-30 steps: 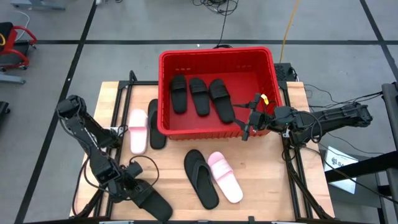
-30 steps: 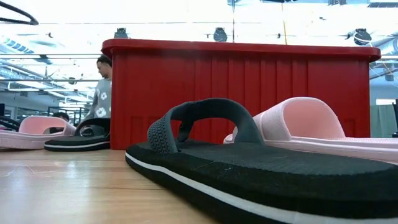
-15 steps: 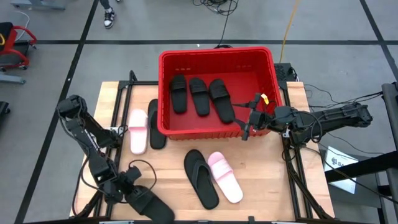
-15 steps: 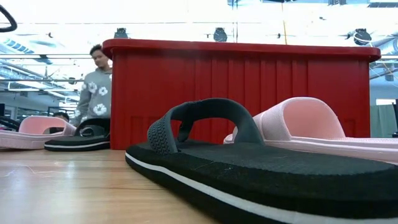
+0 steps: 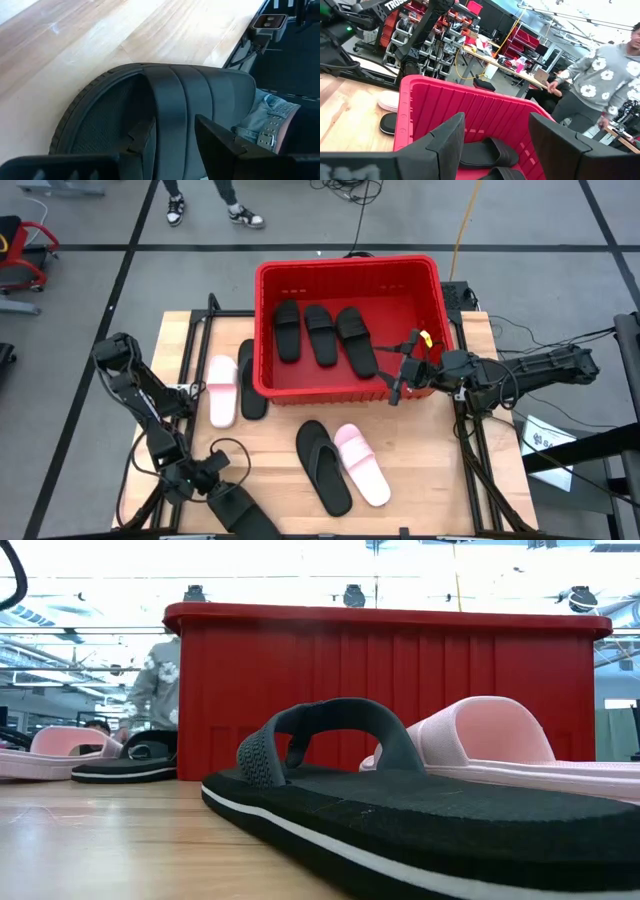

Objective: Pick and place slides into bin
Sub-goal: Put the black slide into the red bin

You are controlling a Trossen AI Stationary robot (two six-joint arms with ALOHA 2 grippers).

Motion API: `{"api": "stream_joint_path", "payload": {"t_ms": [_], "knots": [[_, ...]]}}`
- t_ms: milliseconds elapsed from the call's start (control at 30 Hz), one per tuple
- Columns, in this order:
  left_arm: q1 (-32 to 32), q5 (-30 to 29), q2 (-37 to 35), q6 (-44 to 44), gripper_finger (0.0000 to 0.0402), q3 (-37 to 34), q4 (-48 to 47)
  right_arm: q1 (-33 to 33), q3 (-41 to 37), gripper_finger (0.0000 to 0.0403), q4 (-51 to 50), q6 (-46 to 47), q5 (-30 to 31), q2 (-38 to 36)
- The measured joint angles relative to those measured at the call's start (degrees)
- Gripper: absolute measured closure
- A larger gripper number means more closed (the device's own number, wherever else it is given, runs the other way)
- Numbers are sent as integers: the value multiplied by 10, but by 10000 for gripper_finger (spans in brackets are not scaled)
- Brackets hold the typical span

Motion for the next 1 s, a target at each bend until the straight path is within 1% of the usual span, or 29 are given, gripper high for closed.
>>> {"api": "stream_joint_path", "payload": {"t_ms": [100, 333, 567, 1000], "knots": [[0, -1, 0, 3, 273, -10, 17, 0, 0, 193, 0, 0, 0, 0], [0, -6, 0, 31, 273, -12, 17, 0, 0, 193, 0, 0, 0, 0], [5, -10, 0, 39, 273, -12, 17, 0, 0, 193, 0, 0, 3, 0], [21, 9, 0, 57, 273, -12, 15, 0, 0, 193, 0, 0, 5, 0]]}}
